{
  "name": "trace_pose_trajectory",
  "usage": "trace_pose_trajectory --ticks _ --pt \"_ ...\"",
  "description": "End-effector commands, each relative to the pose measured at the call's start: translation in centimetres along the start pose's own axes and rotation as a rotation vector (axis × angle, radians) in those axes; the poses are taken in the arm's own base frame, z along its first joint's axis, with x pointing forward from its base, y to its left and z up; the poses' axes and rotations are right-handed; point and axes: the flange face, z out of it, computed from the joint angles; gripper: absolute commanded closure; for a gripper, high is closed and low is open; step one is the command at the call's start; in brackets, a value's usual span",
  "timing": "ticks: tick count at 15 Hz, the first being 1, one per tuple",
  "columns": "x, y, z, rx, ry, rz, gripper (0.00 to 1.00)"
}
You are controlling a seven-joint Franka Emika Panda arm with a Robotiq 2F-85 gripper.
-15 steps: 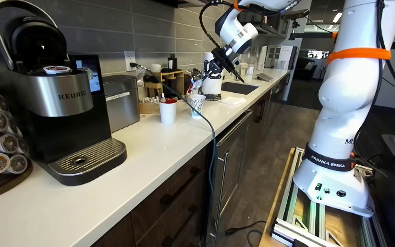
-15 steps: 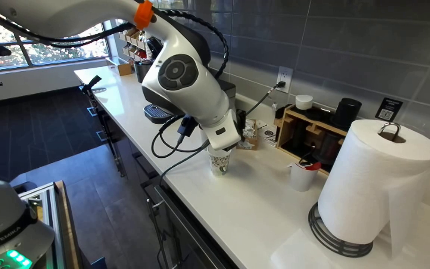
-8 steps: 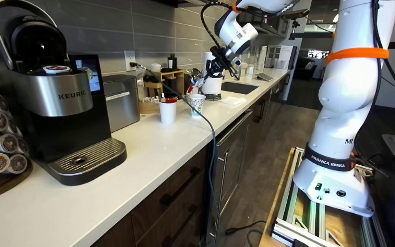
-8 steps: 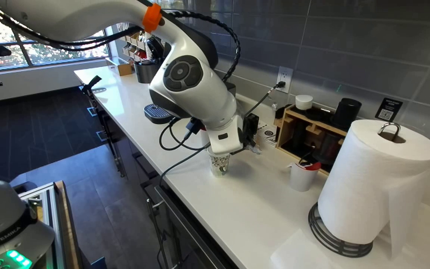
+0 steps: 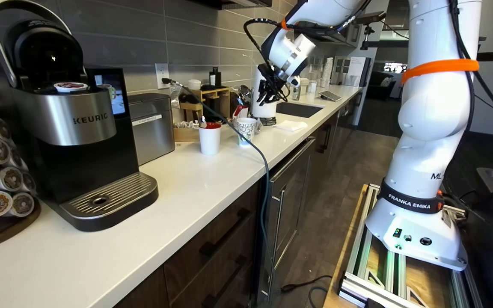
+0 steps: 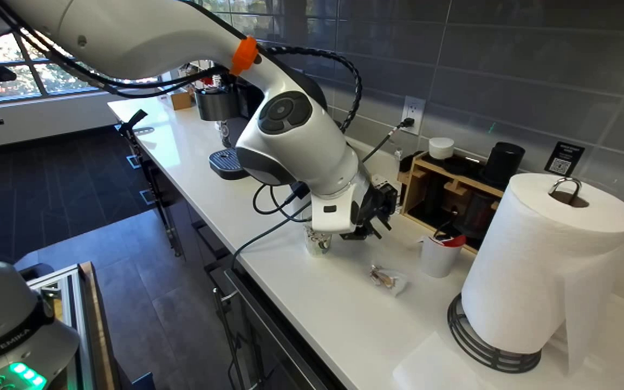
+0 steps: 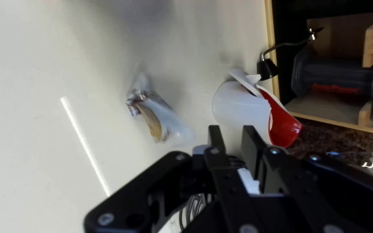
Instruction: Take the pack out of the mug cup
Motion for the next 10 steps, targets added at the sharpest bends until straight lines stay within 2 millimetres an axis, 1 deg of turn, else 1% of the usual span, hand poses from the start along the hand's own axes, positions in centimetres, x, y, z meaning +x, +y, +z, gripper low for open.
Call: trace_pose_trajectory --ticks 1,3,5,7,9,10 --pt "0.6 0.5 -0.7 -0.048 0.016 -0.008 0.44" --pt "1.9 1.8 -2.1 -0.082 0.012 -0.126 0.28" --pt "3.1 3.8 -3.5 -0.113 0.031 -0.253 0.13" --pt "3.9 6.1 -4.9 -0.112 0.056 -0.368 0.01" --pt "3.9 7.7 -7.0 -0.087 0.051 -0.478 0.00" --pt "4.7 5.8 -4.4 -0.109 0.055 -0.391 0.02"
